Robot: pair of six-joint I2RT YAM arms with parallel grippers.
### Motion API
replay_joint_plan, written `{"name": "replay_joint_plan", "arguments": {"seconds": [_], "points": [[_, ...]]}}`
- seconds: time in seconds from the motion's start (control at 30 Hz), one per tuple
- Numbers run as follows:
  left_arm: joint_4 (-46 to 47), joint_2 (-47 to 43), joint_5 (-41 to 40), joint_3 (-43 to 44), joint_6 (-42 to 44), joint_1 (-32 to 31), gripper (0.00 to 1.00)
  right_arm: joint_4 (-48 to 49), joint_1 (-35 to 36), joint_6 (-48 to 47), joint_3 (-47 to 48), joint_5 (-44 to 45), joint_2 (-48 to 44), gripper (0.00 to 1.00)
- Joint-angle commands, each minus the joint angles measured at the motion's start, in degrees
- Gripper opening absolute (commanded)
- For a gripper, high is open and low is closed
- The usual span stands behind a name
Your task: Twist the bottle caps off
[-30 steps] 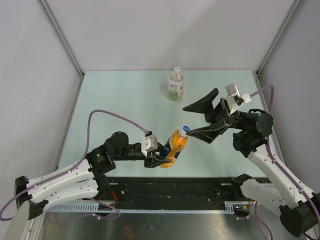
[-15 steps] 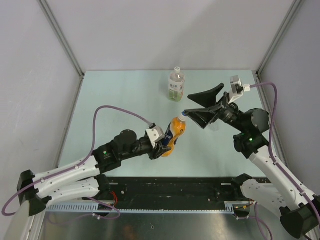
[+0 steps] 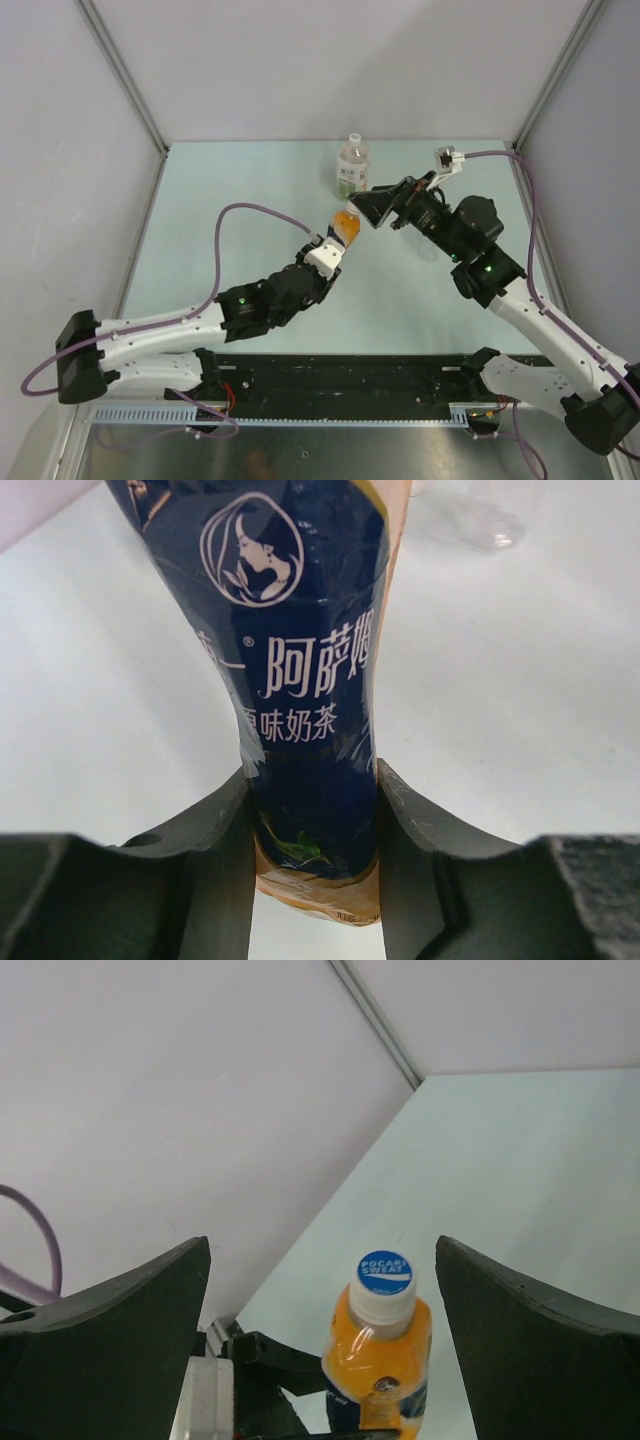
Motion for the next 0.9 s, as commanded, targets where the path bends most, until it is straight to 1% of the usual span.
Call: {"name": "replay_joint_plan", "arguments": {"seconds": [0.0,0.13,0.23,0.43,0.6,0.67,0.87], "points": [[-1.07,3.72,-18.55,5.54,-1.64,-2.48,0.0,-3.05,3.06,-1.73,4.51,9.53,1.48,0.96],[-2.68,7.86,-26.32,8.21,-1.65,-4.27,0.0,-3.04,4.44,-1.19,6.15,11.01,4.09,0.86],[-3.21,9.81,-29.95,9.6,-1.32,-5.22,0.0,-4.89,4.97,-1.18,8.09,11.12,6.87,0.81],[-3.56,11.73,-31.43,10.66,-0.78,-6.0,0.0,-5.77,5.14,-0.73,9.17,11.14,9.71,0.69],[-3.77,11.56,-30.85,10.33,-0.69,-6.16,0.0,-5.56,5.14,-0.25,9.26,11.14,10.9,0.59],[-3.76,11.45,-30.53,10.22,-0.62,-6.14,0.0,-5.46,5.09,-0.08,9.26,10.92,11.16,0.51],[-3.89,11.17,-30.19,10.09,-0.43,-6.16,0.0,-5.34,5.1,0.19,9.23,10.73,11.32,0.21]]}}
